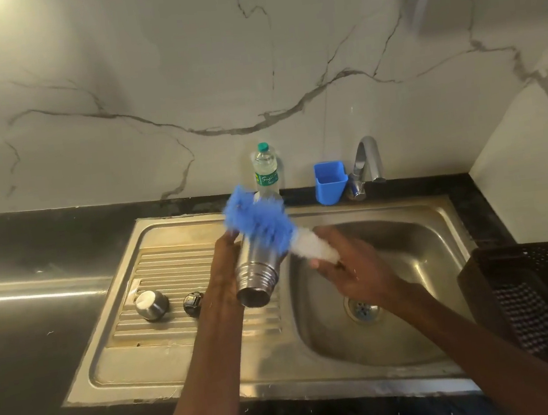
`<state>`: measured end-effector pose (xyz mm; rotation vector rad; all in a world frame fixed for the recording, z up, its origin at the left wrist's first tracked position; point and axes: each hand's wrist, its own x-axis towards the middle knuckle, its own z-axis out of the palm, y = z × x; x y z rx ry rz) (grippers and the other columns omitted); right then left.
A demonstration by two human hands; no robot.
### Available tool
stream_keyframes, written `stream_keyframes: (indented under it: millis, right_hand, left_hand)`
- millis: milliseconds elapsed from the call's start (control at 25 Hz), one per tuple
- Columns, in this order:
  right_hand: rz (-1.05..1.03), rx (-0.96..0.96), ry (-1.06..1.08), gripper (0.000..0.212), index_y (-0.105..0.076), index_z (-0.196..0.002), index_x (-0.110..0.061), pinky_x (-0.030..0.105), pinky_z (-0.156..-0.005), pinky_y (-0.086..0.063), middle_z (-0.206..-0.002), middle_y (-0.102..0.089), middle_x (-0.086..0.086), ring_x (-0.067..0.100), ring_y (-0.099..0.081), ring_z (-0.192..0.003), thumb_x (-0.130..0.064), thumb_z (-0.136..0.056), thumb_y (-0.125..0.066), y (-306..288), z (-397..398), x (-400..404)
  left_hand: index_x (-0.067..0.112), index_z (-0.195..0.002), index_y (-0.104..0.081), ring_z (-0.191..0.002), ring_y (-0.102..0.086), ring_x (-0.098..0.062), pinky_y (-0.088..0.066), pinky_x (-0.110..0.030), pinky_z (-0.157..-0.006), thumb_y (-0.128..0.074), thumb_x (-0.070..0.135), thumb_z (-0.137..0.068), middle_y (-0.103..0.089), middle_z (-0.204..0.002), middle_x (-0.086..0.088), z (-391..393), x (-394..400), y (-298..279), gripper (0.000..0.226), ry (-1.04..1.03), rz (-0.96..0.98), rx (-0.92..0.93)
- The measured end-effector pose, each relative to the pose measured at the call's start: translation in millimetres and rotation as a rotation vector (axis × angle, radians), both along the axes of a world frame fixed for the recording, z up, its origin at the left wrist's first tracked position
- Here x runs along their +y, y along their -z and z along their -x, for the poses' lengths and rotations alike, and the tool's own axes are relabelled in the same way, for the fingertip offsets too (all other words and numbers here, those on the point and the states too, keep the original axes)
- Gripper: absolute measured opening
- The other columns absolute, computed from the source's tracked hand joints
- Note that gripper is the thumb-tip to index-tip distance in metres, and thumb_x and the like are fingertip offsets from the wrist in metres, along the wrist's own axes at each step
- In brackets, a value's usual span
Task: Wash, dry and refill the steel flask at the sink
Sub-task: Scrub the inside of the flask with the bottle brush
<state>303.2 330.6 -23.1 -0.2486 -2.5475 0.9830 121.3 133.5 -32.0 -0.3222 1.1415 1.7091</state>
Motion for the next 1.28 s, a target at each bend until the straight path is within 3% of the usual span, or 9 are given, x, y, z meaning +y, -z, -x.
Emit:
stream_keyframes:
  millis: [120,200,320,400,520,640,760,1000,1280]
  right_hand:
    - [-0.082,0.019,-0.223,0.049,-0.045,-0.141,-0.032,0.013,-0.071,-0.048,-0.119,-0.067,-0.006,0.004,-0.062,-0.089,-0.055,-0.099,-0.058,11,-22,-10]
    - [-0.007,-0.006,-0.094,0.049,-0.046,-0.143,-0.03,0.013,-0.072,-0.048,-0.119,-0.066,-0.008,0.009,-0.066,-0.092,-0.051,-0.1,-0.059,8,-8,-8]
    - [0.26,-0.091,0.213,0.046,-0.048,-0.143,-0.025,0.002,-0.064,-0.043,-0.116,-0.066,-0.008,-0.008,-0.062,-0.085,-0.038,-0.102,-0.062,-10,20,-4]
    - [0.3,-0.089,0.177,0.04,-0.05,-0.138,-0.03,0.006,-0.064,-0.046,-0.113,-0.067,-0.012,-0.008,-0.063,-0.084,-0.039,-0.101,-0.063,-11,17,-5]
    - [0.375,-0.089,0.122,0.031,-0.056,-0.118,-0.04,0.013,-0.067,-0.049,-0.103,-0.068,-0.022,-0.005,-0.065,-0.089,-0.032,-0.094,-0.074,-4,-9,-17]
    - [0.536,0.024,0.417,0.038,-0.061,-0.116,-0.035,0.021,-0.071,-0.054,-0.105,-0.072,-0.015,0.0,-0.069,-0.089,-0.026,-0.087,-0.082,-10,-15,-16]
    - [0.344,0.003,0.511,0.049,-0.056,-0.137,-0.029,0.031,-0.083,-0.054,-0.124,-0.07,-0.005,0.017,-0.069,-0.105,-0.027,-0.092,-0.076,-26,-6,-11]
    - [-0.148,-0.22,0.509,0.063,-0.032,-0.154,-0.04,0.041,-0.087,-0.054,-0.134,-0.059,0.001,0.027,-0.065,-0.112,-0.025,-0.099,-0.058,-49,3,-51]
    - [0.004,-0.102,0.494,0.062,-0.033,-0.155,-0.035,0.035,-0.092,-0.054,-0.145,-0.059,0.0,0.022,-0.065,-0.121,-0.022,-0.101,-0.061,-31,-10,-66]
  left_hand:
    - [0.027,-0.056,-0.071,-0.07,-0.067,0.015,-0.057,-0.034,-0.094,-0.072,0.035,-0.094,-0.065,-0.061,0.037,-13,-8,41,0.039,-0.143,-0.05,0.041]
    - [0.015,-0.103,-0.073,-0.085,-0.076,0.0,-0.062,-0.031,-0.088,-0.078,0.056,-0.087,-0.081,-0.091,0.011,-11,3,31,0.044,-0.155,-0.11,0.029]
    - [0.019,-0.155,-0.05,-0.138,-0.054,-0.03,-0.034,-0.053,-0.123,-0.076,0.068,-0.084,-0.054,-0.153,-0.009,-5,35,-10,0.09,0.035,-0.207,0.075]
    - [0.014,-0.158,-0.044,-0.117,-0.063,-0.032,-0.042,-0.05,-0.118,-0.082,0.059,-0.083,-0.057,-0.137,-0.013,-10,45,-18,0.095,0.019,-0.324,-0.008]
    - [0.011,-0.14,-0.055,-0.087,-0.076,-0.032,-0.065,-0.047,-0.076,-0.075,0.055,-0.085,-0.07,-0.112,-0.015,-16,44,-24,0.073,-0.272,-0.434,-0.023]
    - [0.011,-0.138,-0.058,-0.1,-0.075,-0.031,-0.061,-0.053,-0.09,-0.074,0.054,-0.087,-0.075,-0.109,-0.012,-8,43,-16,0.069,-0.551,-0.366,-0.006]
    - [0.012,-0.143,-0.055,-0.121,-0.068,-0.035,-0.051,-0.058,-0.107,-0.084,0.034,-0.081,-0.071,-0.132,-0.015,-7,39,-12,0.072,-0.561,-0.326,0.032]
    - [0.023,-0.141,-0.052,-0.108,-0.076,-0.032,-0.062,-0.055,-0.09,-0.092,0.017,-0.077,-0.073,-0.127,-0.012,-13,59,-17,0.075,-0.605,-0.144,0.159]
    - [0.021,-0.139,-0.052,-0.1,-0.077,-0.033,-0.064,-0.055,-0.084,-0.095,0.02,-0.073,-0.073,-0.123,-0.013,-20,63,-23,0.079,-0.679,-0.139,0.074]
